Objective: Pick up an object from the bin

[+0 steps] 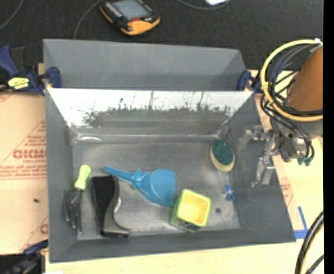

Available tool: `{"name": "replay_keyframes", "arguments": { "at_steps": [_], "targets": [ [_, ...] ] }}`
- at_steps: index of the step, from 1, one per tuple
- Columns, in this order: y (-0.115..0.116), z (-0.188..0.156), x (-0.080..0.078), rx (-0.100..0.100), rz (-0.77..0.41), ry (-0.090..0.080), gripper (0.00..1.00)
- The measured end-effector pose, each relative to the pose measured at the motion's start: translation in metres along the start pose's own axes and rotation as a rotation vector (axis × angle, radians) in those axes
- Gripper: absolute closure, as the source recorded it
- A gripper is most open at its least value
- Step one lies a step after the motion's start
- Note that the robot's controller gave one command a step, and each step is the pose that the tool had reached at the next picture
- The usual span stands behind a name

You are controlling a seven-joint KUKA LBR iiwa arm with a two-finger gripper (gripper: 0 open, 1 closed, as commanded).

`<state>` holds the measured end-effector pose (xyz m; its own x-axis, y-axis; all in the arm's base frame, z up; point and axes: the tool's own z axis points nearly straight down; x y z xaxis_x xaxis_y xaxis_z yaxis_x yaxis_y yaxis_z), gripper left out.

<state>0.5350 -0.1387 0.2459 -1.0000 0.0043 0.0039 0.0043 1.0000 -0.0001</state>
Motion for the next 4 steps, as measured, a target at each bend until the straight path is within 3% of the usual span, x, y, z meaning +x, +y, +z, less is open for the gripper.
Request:
{"name": "replay_keyframes", "arguments": {
  "at_steps": [1,2,3,4],
  "targets": [
    [0.107,0.094,0.037,-0.004,0.008,0.007,0.00],
    [0.150,0.152,0.056,-0.004,0.393,0.010,0.00],
    [0.076,0.139,0.058,-0.002,0.184,0.003,0.00],
    [0.082,0.170,0.057,-0.005,0.087,-0.013,0.00]
  ]
}}
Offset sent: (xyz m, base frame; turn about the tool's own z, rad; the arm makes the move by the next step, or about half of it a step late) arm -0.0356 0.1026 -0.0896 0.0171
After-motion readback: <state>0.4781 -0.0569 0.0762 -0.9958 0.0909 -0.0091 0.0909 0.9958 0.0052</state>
